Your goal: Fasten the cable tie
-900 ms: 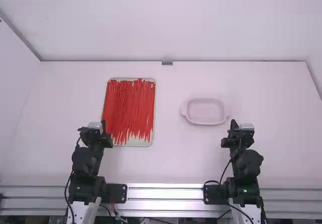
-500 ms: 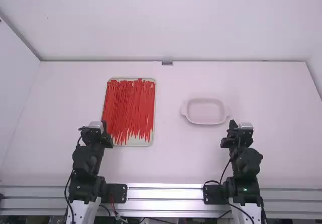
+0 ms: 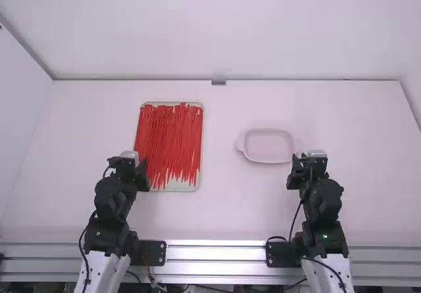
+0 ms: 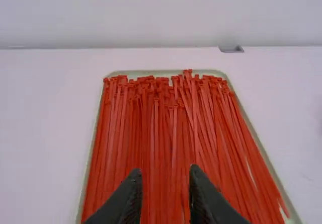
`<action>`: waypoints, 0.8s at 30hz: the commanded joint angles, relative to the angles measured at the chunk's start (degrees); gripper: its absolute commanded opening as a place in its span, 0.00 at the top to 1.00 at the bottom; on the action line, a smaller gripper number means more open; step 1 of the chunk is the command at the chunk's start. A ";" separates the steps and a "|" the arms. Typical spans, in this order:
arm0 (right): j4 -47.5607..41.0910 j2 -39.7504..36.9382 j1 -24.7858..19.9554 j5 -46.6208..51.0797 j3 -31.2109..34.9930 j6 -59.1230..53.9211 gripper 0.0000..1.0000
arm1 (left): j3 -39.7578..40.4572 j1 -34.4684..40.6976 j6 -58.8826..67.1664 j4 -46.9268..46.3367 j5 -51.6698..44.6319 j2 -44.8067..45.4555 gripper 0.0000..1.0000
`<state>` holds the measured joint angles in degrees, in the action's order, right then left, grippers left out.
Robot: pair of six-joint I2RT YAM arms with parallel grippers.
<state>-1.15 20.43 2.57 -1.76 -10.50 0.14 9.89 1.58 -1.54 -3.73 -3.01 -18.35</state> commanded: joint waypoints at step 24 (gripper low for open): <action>-8.85 38.67 7.33 -0.51 -25.64 3.12 0.28 | 26.85 4.42 -2.68 -14.71 -7.16 -35.96 0.28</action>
<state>-9.74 57.43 9.45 -2.55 -33.34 2.83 34.46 5.45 -4.56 -18.04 -8.95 -53.12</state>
